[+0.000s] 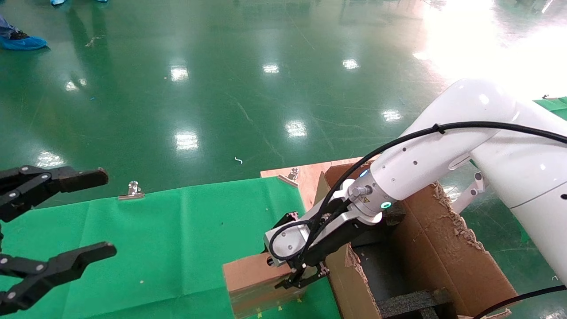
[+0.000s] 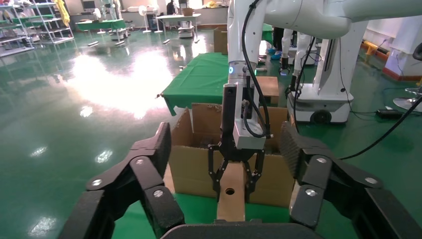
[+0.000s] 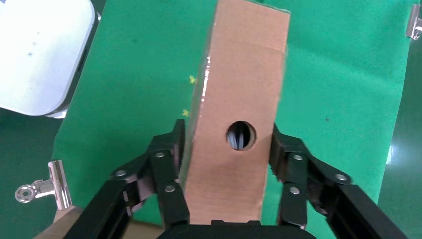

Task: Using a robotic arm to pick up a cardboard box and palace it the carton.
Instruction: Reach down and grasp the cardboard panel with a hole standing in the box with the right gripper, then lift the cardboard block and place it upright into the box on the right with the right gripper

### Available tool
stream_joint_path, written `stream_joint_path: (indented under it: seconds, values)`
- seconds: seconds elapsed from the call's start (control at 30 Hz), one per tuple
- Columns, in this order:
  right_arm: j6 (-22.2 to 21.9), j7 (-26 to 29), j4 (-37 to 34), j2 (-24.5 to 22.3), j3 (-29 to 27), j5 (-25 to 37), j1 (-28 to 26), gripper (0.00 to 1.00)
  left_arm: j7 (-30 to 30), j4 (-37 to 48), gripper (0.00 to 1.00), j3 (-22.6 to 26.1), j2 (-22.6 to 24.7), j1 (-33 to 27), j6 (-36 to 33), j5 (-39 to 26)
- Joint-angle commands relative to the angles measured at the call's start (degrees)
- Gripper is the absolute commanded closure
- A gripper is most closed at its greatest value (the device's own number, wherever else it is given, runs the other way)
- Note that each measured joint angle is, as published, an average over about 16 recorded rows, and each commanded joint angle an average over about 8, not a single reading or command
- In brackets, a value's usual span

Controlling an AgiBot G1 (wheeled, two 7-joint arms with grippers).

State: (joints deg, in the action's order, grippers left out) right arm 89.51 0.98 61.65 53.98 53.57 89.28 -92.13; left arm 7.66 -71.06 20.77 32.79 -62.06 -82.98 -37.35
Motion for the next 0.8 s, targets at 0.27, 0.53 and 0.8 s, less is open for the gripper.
stream_joint_path:
  seconds: [0.27,0.53,0.8]
  values:
    - [-0.01,0.03,0.03,-0.04,-0.04,-0.03,0.04,1.0,0.0,0.0,0.0,0.0,0.0,0.0,0.0,0.0]
    - [0.32,0.07,-0.86,-0.64,0.09,-1.32,-1.37,1.0,0.0,0.0,0.0,0.0,0.0,0.0,0.0,0.0]
    - [1.41,-0.37,-3.89,-1.44,1.45,-4.83,-9.84,1.0,0.0,0.0,0.0,0.0,0.0,0.0,0.0,0.0]
